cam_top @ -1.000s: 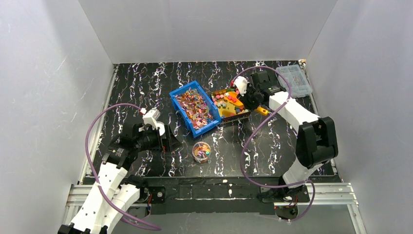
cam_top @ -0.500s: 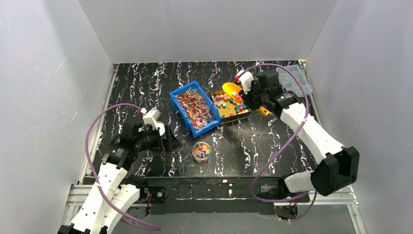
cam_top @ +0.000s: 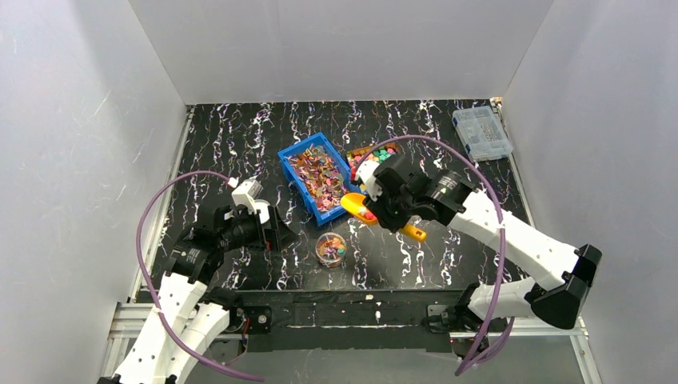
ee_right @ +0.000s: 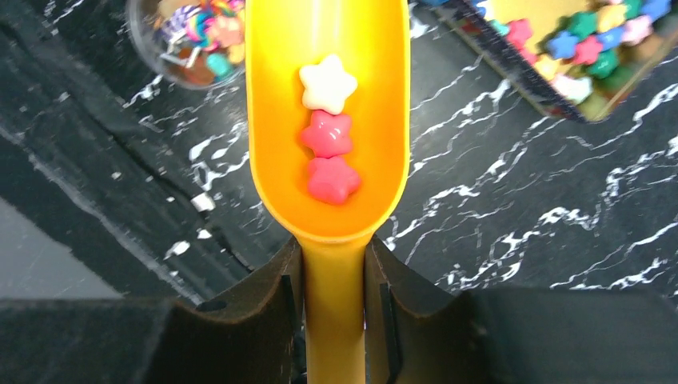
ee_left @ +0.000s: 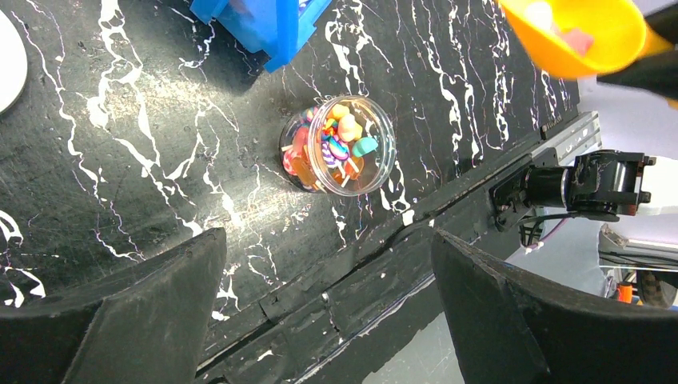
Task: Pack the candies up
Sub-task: Place the fake candies in the packing bottle.
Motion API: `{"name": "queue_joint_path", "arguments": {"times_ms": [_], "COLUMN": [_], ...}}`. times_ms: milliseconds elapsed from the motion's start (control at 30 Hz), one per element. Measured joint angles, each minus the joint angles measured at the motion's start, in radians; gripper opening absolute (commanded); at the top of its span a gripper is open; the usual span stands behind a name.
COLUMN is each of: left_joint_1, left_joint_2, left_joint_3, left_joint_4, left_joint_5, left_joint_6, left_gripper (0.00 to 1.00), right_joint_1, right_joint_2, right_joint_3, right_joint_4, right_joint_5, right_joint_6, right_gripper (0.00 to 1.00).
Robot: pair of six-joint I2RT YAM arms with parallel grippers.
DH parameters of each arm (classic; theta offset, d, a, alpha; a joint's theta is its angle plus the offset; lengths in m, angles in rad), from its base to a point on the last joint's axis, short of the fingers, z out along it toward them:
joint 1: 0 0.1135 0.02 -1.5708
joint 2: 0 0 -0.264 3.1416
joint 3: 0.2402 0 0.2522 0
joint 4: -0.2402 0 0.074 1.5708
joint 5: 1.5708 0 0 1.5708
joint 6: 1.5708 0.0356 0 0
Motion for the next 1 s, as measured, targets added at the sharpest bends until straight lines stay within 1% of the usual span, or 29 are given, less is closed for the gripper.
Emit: {"name": "queue_joint_path", "arguments": {"times_ms": [33,200,367,533,767,1000], "left_joint_1": [0.000,0.000,0.000,0.000,0.000,0.000], "left_joint_2": [-0.001,-0.010,-0.016,-0.018,-0.024,-0.034], "left_joint_3": [0.000,0.000,0.000,-0.002,-0.003,-0.003], "left_joint_4": [0.000,0.000,0.000,0.000,0.000,0.001], "left_joint_5": [0.000,-0.004,-0.006,-0.006,-0.007,-0.007], "left_joint_6": [0.000,0.000,0.000,0.000,0.000,-0.001], "left_gripper": [0.99,0.99,0.99,0.99,0.99,0.99], "right_joint_1": [0.016,0.183,0.276,0.311,0.318,0.318], "right_joint_2": [0.002,0.071,0.157,0.230,0.314,0.403], "right_joint_3": [0.004,0.075,0.142,0.195,0.259,0.342], "right_joint_4": [-0.008,-0.092,-0.175,-0.248,-0.334,-0.391], "right_joint_5": [0.006,0.044,0.063,0.066,0.047,0.019], "right_joint_6": [0.009,0.120,0.198,0.252,0.306,0.326], "right_gripper": [0.01,0.01,0.01,0.01,0.01,0.01]}}
